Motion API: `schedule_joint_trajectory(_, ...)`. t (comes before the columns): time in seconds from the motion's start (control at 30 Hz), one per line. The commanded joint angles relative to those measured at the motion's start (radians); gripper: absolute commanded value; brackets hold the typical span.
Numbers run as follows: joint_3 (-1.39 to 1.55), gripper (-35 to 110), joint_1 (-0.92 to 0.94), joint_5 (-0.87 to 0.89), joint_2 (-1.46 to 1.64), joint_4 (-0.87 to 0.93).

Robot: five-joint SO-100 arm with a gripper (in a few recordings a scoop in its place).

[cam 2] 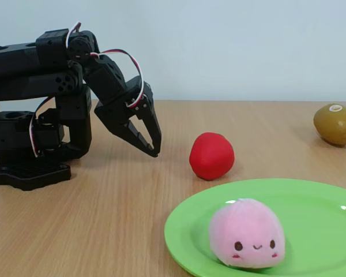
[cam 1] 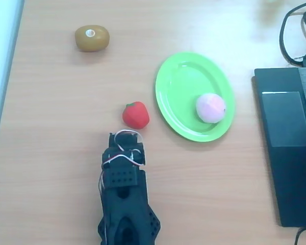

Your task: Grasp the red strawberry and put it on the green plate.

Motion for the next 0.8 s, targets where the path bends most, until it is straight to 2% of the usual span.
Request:
schedule_joint_trajectory(0.0,0.0,-8,-0.017,0.008,0.023,0.014)
schedule_joint_trajectory(0.63,0.0,-8,-0.014,0.002,0.023,0.014)
schedule_joint_trajectory(0.77,-0.098,-8,0.0,-0.025,-0.06,-0.025)
